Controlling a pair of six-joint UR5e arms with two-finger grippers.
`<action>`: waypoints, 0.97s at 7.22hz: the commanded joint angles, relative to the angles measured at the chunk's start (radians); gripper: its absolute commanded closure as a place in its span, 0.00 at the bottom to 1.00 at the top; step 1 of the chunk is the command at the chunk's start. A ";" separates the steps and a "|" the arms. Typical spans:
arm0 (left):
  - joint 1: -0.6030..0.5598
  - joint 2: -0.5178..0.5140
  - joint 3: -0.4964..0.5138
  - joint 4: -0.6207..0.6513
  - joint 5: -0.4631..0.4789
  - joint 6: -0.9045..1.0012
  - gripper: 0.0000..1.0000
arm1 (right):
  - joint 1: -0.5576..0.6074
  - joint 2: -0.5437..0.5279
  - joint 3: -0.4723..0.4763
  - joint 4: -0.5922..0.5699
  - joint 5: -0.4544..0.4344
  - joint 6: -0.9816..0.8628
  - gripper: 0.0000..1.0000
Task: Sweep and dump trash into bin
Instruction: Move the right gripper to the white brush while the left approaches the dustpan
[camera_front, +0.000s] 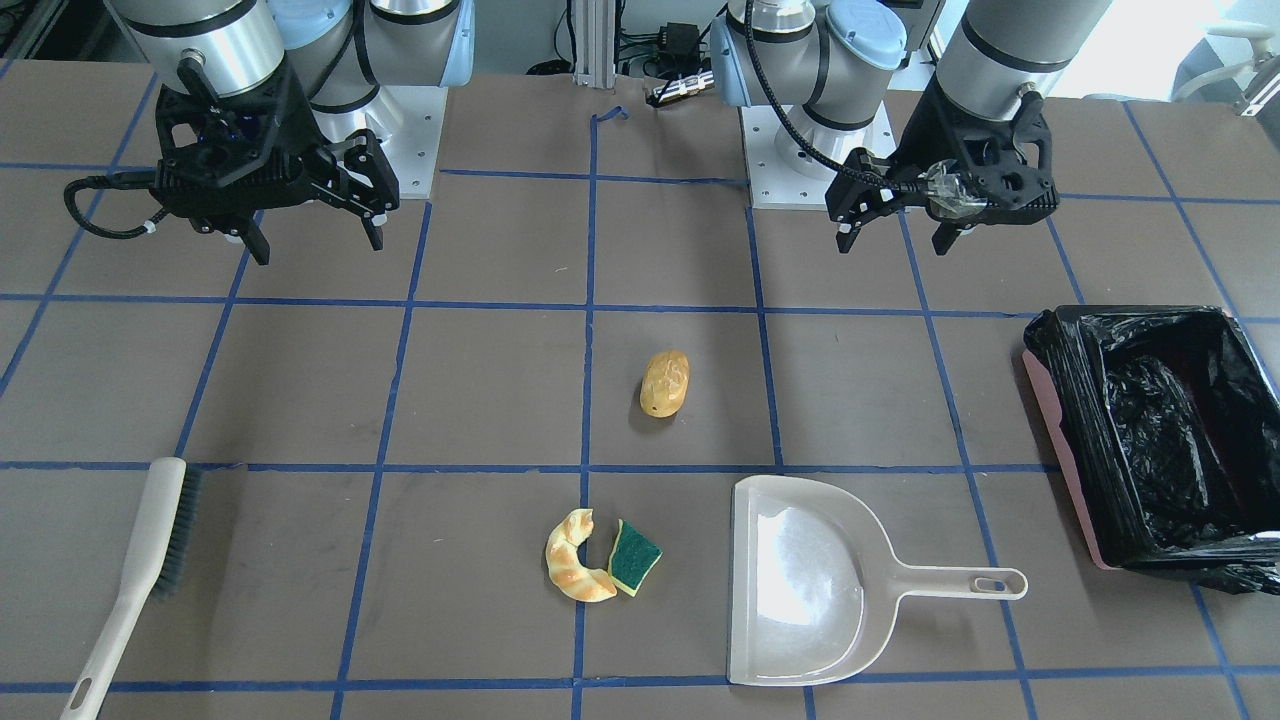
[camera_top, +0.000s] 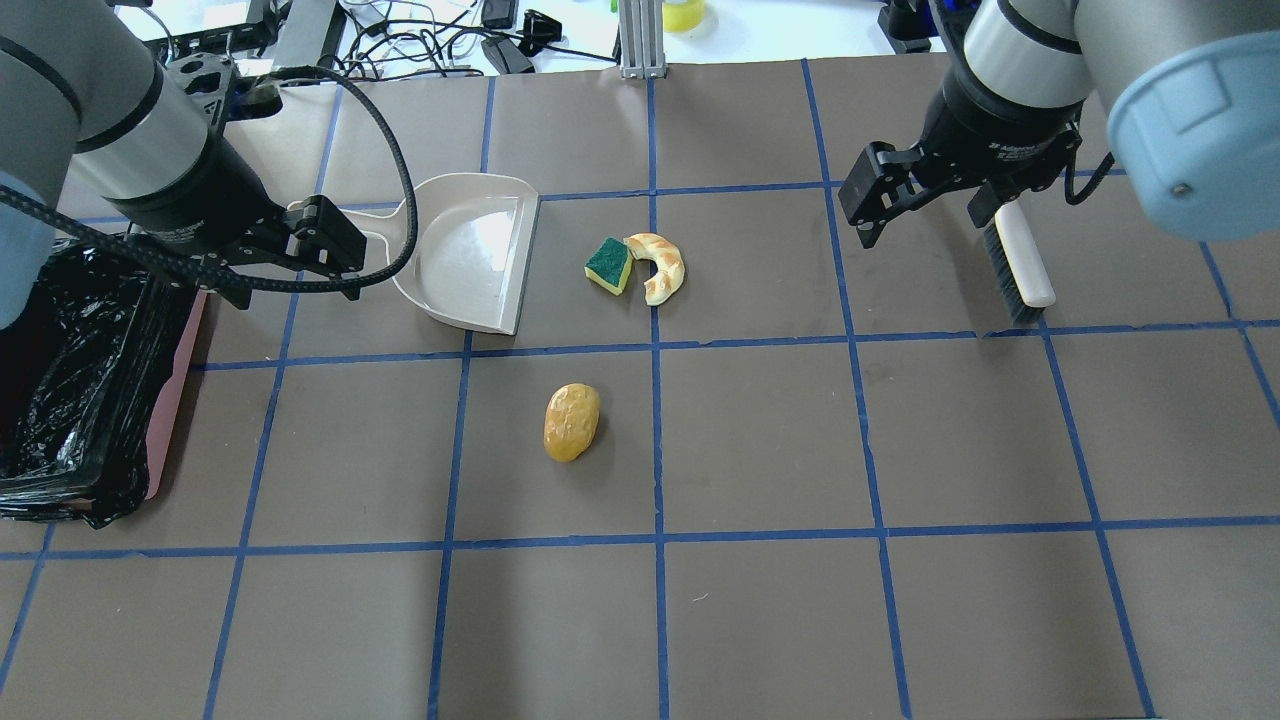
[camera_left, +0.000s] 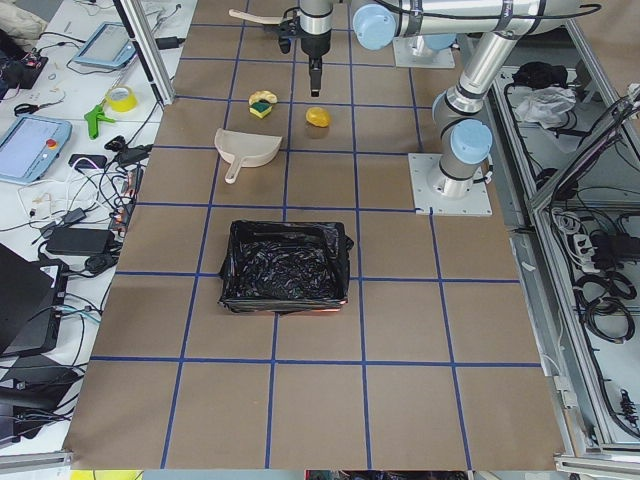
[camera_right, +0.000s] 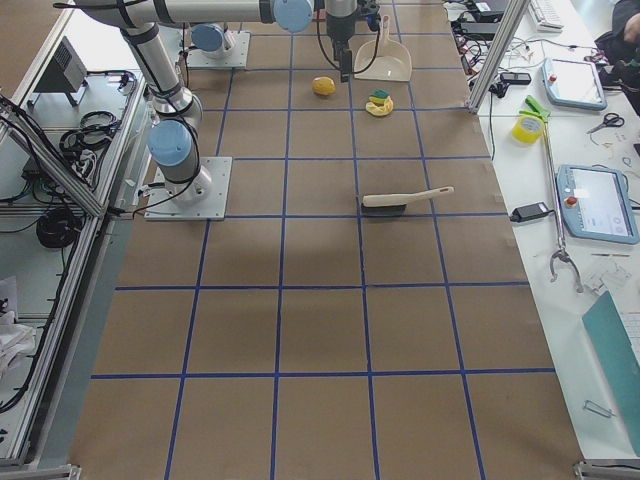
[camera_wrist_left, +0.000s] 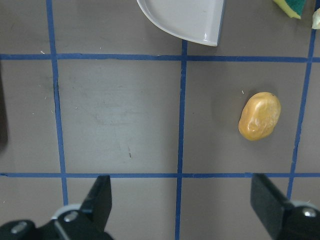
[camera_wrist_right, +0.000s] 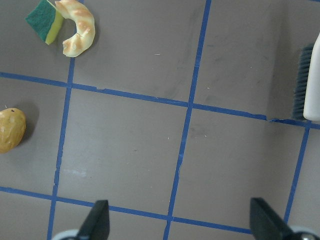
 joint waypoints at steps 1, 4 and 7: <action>0.002 0.002 0.000 -0.004 0.002 0.000 0.00 | 0.000 0.000 0.000 0.000 0.000 -0.002 0.00; 0.007 -0.012 0.002 0.003 -0.003 0.000 0.00 | -0.024 0.011 -0.003 -0.005 -0.011 -0.018 0.00; 0.008 -0.024 0.006 0.023 -0.001 0.003 0.00 | -0.159 0.136 -0.120 -0.069 -0.014 -0.026 0.00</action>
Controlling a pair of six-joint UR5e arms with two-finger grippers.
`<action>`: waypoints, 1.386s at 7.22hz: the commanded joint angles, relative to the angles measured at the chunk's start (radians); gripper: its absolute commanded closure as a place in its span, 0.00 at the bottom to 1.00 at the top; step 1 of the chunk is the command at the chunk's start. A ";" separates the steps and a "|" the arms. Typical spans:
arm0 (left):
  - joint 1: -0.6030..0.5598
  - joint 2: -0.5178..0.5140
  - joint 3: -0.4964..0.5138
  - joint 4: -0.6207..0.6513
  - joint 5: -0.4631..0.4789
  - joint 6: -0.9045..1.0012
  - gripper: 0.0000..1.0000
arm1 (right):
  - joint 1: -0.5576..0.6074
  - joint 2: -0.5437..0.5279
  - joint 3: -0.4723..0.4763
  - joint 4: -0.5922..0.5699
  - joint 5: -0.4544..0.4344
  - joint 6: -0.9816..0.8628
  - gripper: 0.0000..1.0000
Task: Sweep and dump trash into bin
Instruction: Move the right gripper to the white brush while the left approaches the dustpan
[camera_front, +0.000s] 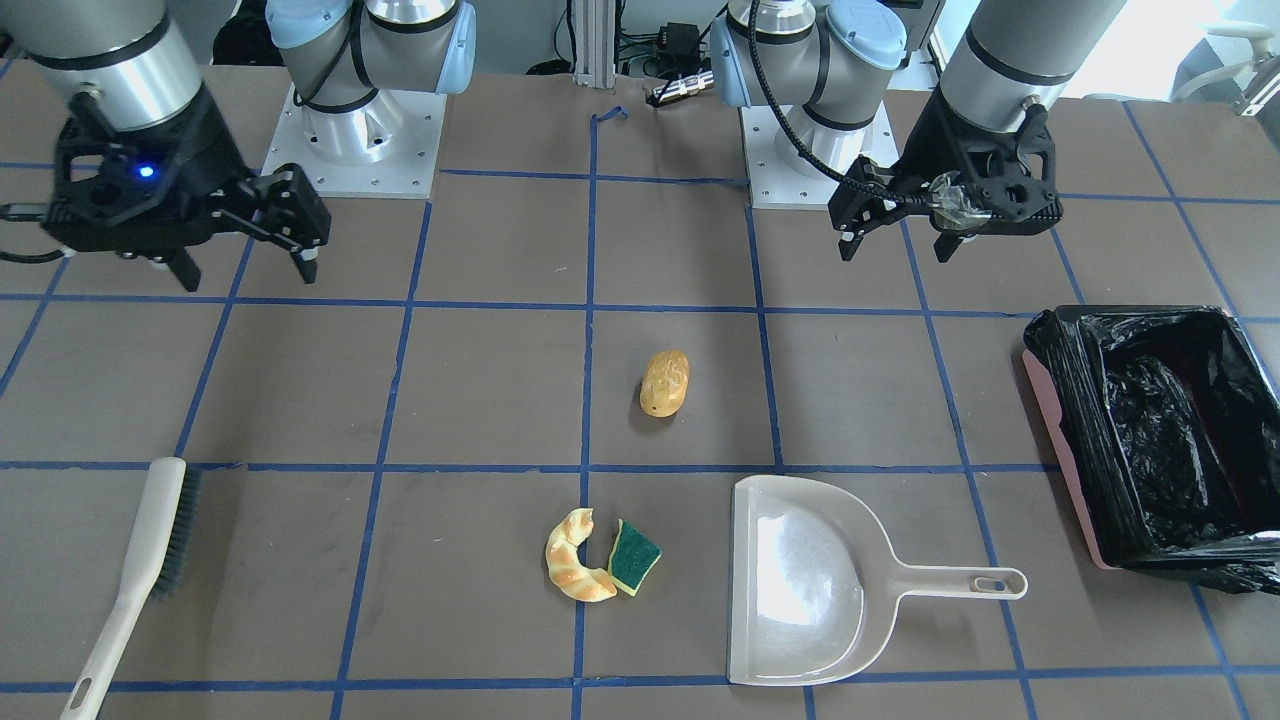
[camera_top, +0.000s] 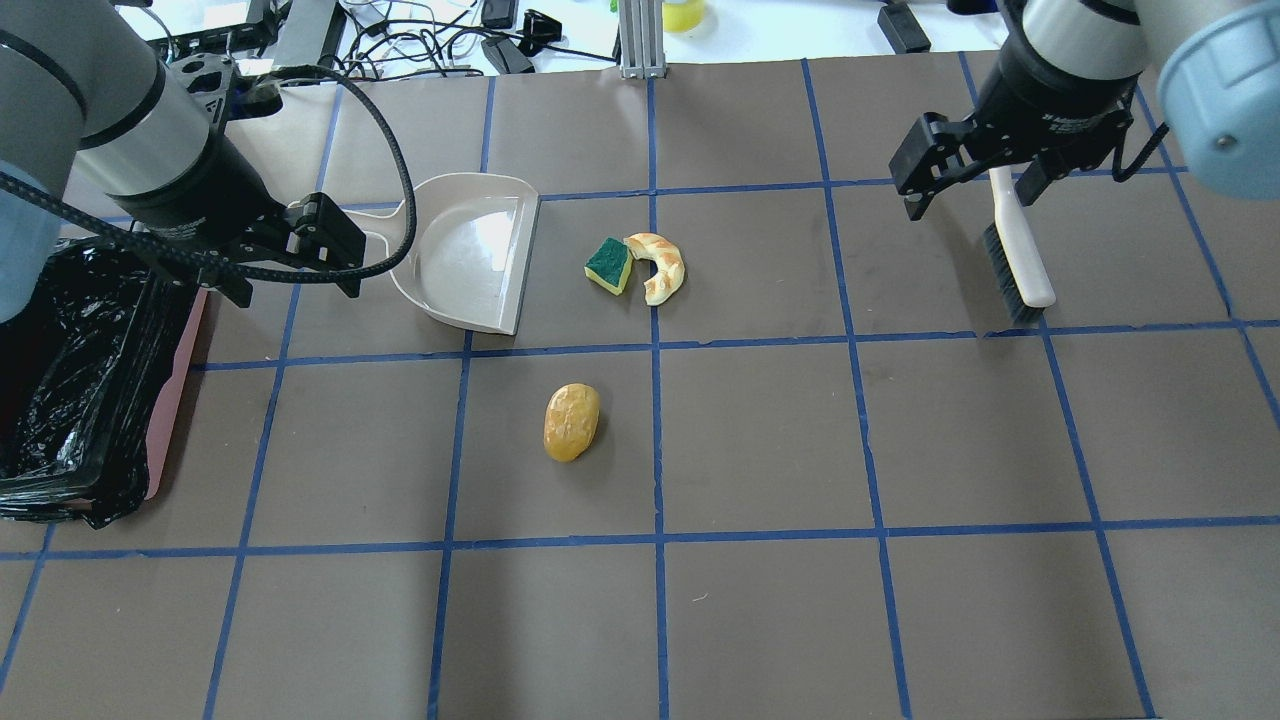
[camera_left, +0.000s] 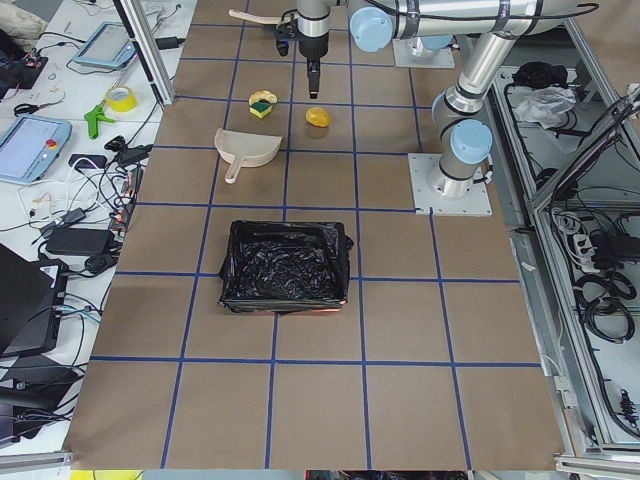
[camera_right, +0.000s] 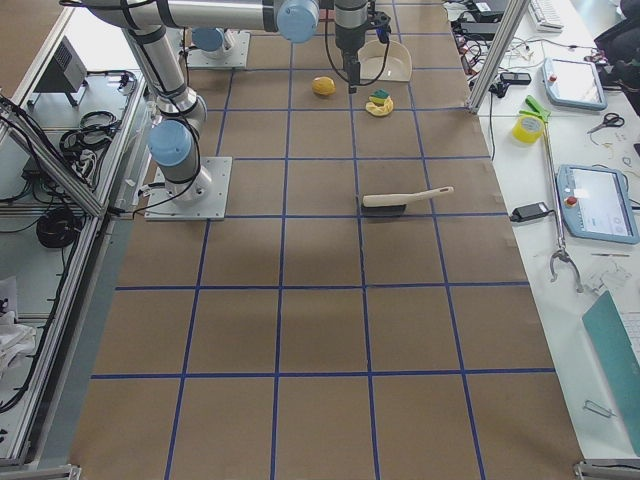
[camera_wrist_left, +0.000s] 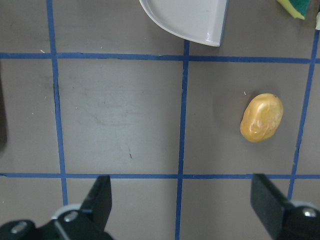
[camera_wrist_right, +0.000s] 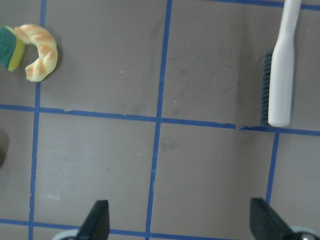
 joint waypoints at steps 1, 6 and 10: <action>0.030 -0.028 0.010 0.078 -0.005 -0.031 0.00 | -0.051 0.187 -0.175 -0.063 -0.008 -0.004 0.00; 0.193 -0.146 0.005 0.244 -0.008 -0.580 0.00 | -0.138 0.597 -0.288 -0.521 -0.060 -0.045 0.02; 0.193 -0.235 0.012 0.293 -0.014 -1.089 0.04 | -0.142 0.685 -0.275 -0.584 -0.068 -0.084 0.07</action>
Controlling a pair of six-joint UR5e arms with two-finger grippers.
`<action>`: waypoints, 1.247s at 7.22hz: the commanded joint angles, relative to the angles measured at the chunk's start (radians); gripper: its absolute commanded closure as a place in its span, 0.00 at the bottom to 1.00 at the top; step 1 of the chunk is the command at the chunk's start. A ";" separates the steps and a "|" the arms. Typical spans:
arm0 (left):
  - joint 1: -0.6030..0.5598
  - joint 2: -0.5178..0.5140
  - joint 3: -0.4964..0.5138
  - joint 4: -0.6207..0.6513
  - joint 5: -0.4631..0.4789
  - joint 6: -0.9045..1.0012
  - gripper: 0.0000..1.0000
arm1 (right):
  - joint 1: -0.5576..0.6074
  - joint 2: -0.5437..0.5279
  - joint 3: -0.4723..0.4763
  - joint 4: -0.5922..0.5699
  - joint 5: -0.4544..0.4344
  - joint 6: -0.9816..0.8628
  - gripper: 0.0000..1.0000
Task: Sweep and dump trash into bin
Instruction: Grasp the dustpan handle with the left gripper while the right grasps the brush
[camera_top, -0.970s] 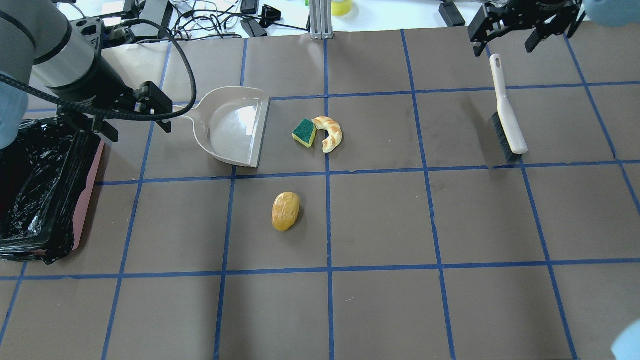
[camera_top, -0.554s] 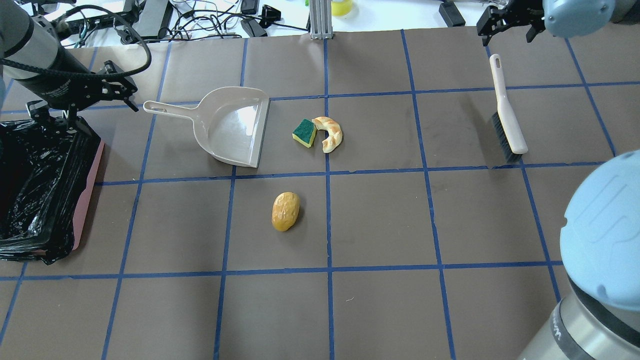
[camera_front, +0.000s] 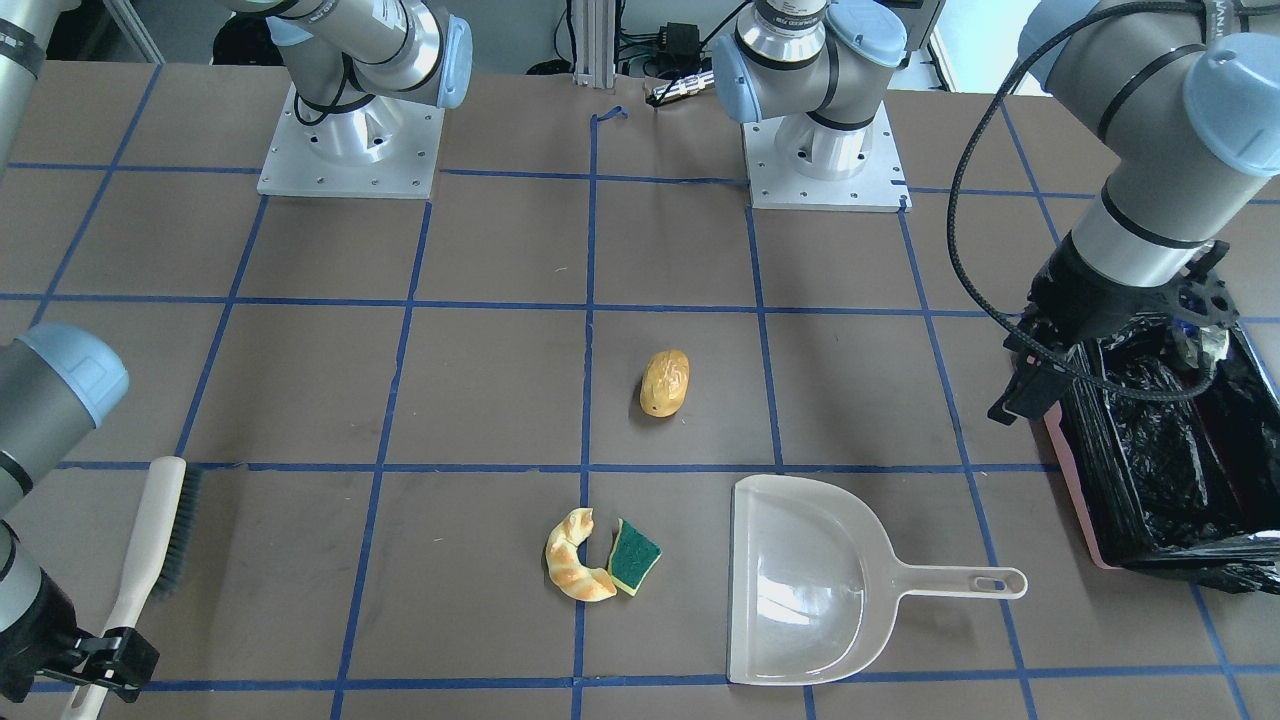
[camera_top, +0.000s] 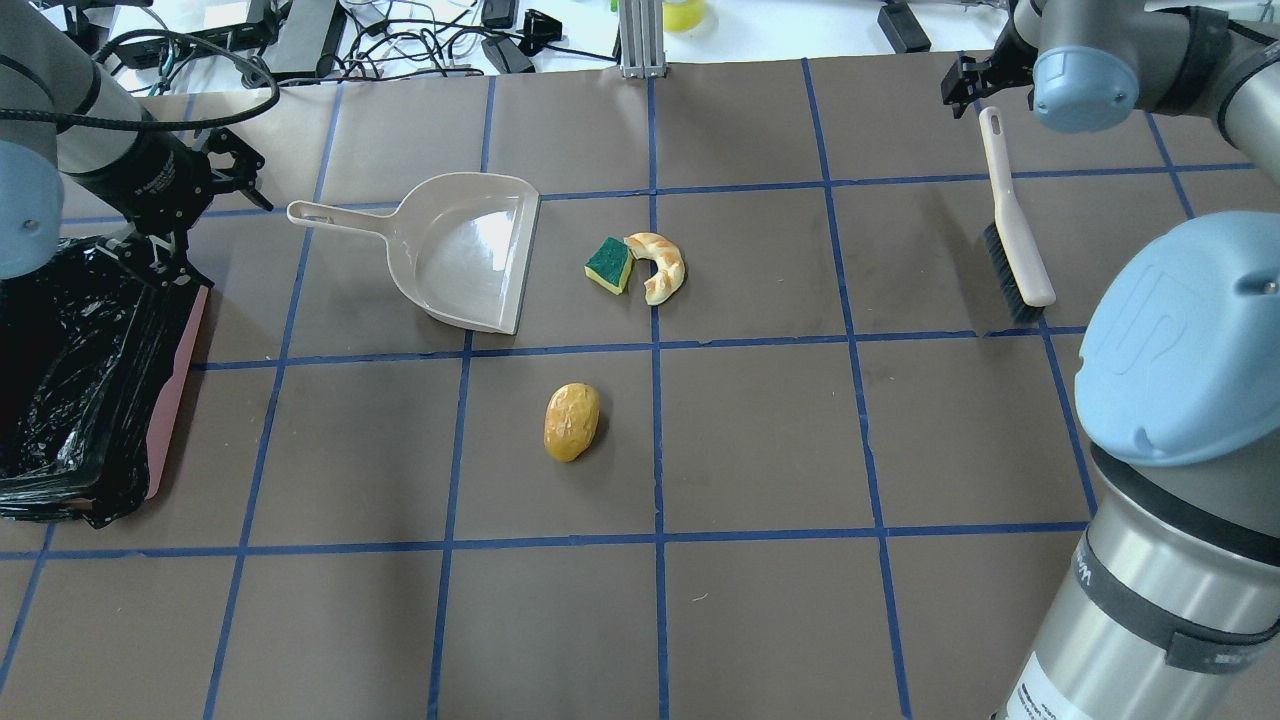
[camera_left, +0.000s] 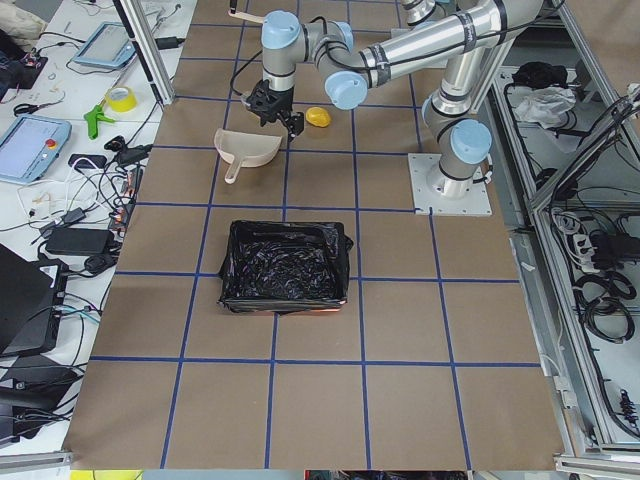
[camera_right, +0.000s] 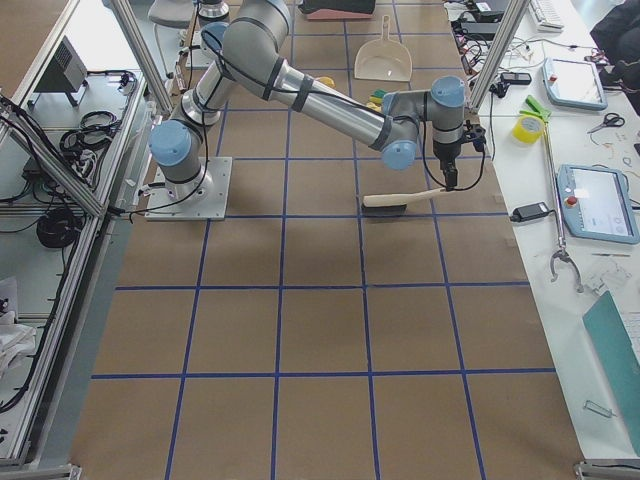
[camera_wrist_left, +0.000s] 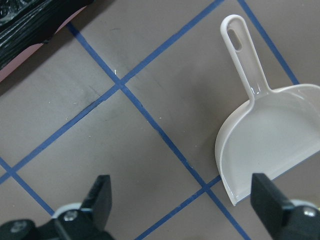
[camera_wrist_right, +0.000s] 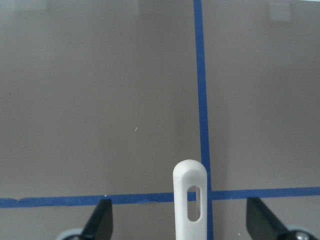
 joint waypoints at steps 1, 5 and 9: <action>-0.001 -0.088 0.069 0.003 -0.003 -0.177 0.04 | -0.021 0.018 0.012 0.055 -0.002 -0.038 0.08; -0.056 -0.268 0.125 0.186 0.009 -0.391 0.04 | -0.035 0.023 0.040 0.048 0.013 -0.100 0.30; -0.082 -0.432 0.252 0.213 0.066 -0.420 0.04 | -0.046 0.023 0.031 0.057 0.015 -0.112 0.62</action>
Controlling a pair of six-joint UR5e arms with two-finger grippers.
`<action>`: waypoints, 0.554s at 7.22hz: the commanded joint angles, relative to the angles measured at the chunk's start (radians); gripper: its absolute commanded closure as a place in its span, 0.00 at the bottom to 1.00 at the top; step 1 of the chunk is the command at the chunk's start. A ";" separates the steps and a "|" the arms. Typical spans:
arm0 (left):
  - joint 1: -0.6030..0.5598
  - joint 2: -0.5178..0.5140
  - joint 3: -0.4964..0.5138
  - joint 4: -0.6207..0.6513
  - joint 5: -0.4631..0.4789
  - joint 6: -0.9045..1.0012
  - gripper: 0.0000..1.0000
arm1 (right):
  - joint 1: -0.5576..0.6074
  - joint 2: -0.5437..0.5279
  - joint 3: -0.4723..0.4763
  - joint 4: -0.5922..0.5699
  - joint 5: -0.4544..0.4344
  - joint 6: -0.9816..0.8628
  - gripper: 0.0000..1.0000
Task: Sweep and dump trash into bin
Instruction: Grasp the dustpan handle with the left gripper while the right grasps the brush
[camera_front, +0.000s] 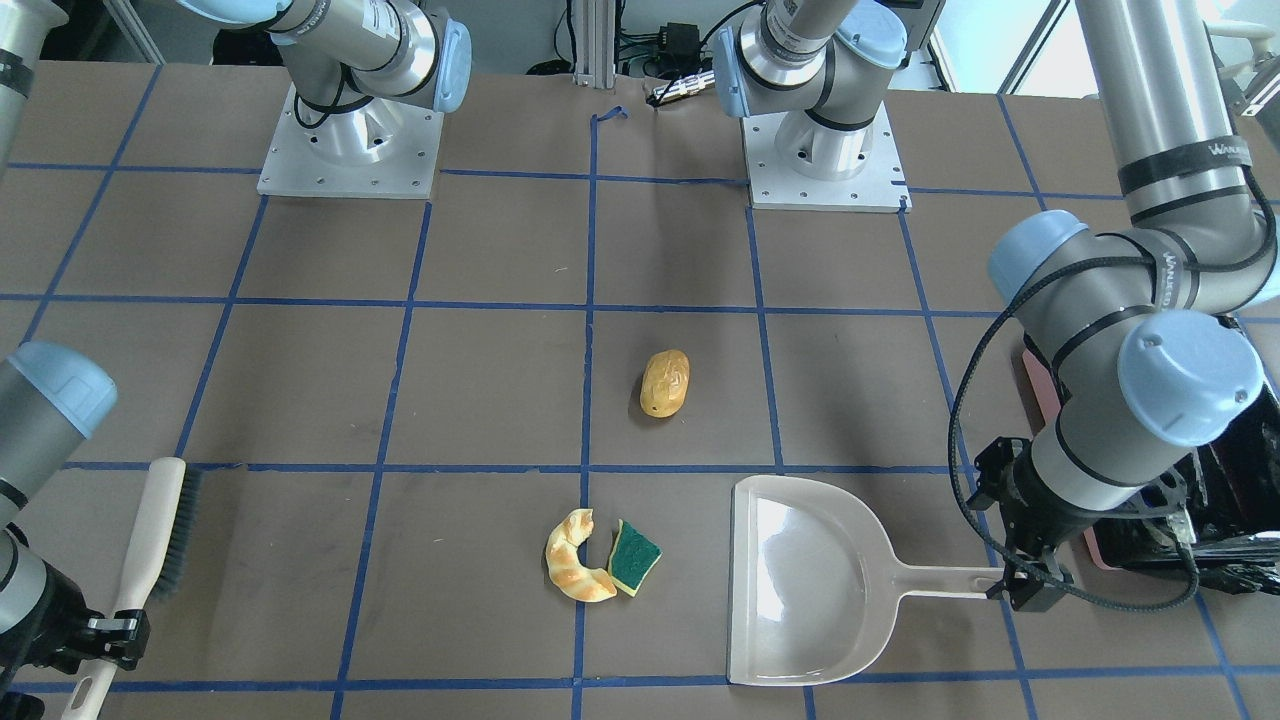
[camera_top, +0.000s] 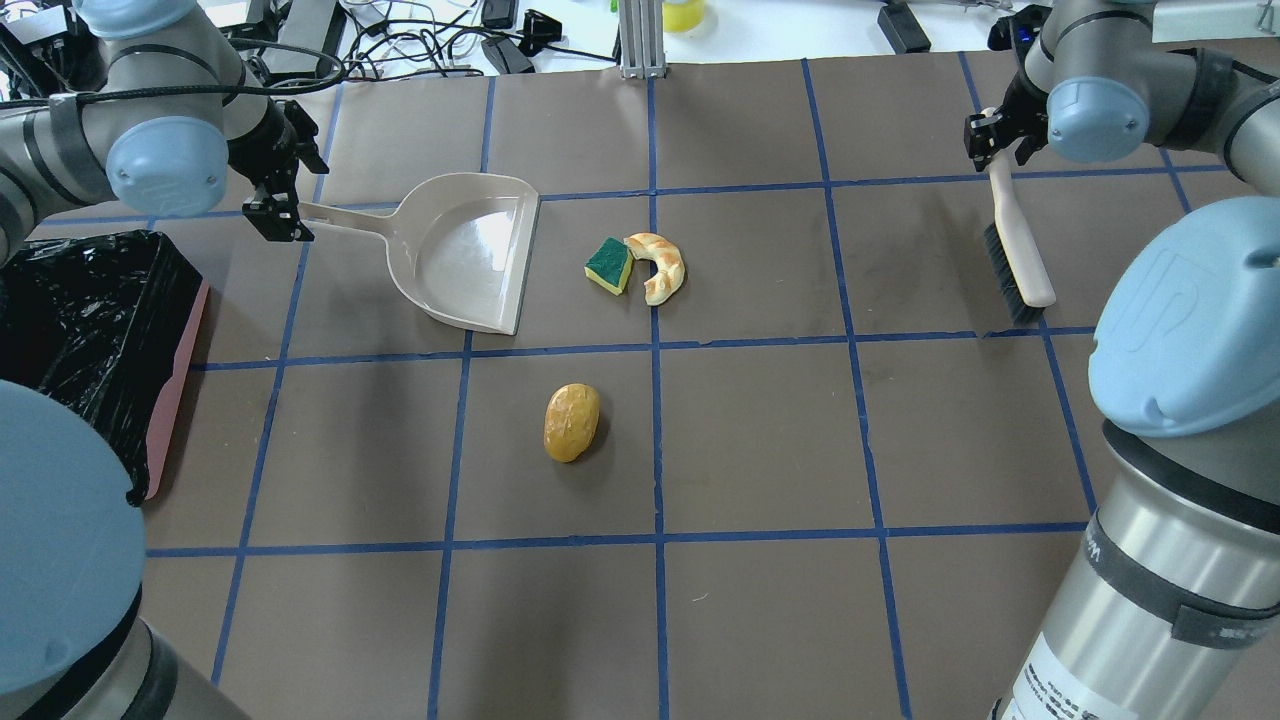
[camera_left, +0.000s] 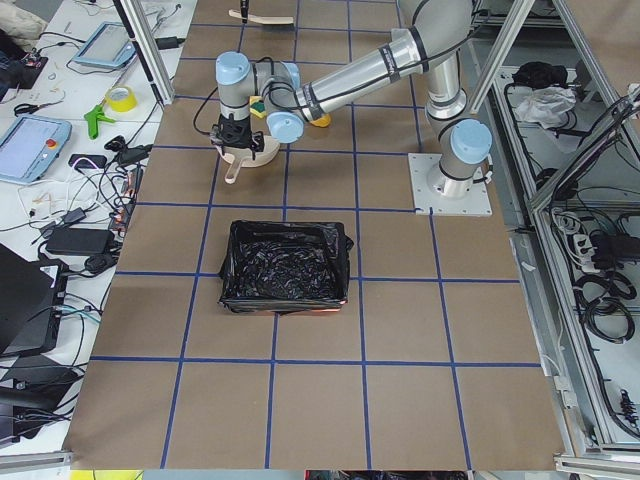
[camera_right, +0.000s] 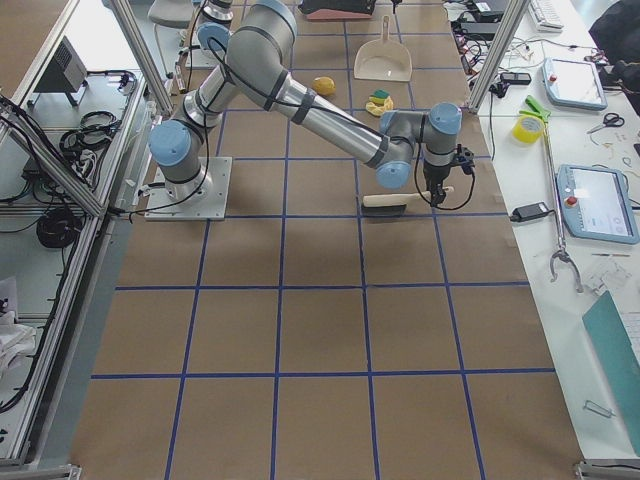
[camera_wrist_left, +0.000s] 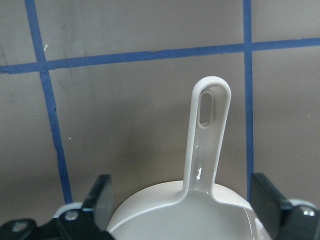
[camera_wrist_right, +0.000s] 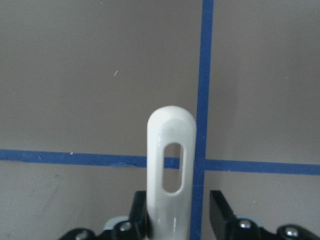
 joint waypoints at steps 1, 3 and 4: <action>-0.006 -0.075 0.042 0.020 0.008 0.001 0.04 | -0.001 -0.001 -0.004 0.002 0.003 -0.001 0.71; -0.007 -0.108 0.042 0.054 0.007 0.004 0.04 | -0.001 -0.006 -0.006 0.007 0.006 0.002 0.92; -0.010 -0.106 0.042 0.052 0.010 -0.002 0.05 | -0.001 -0.014 -0.009 0.010 0.004 0.003 0.96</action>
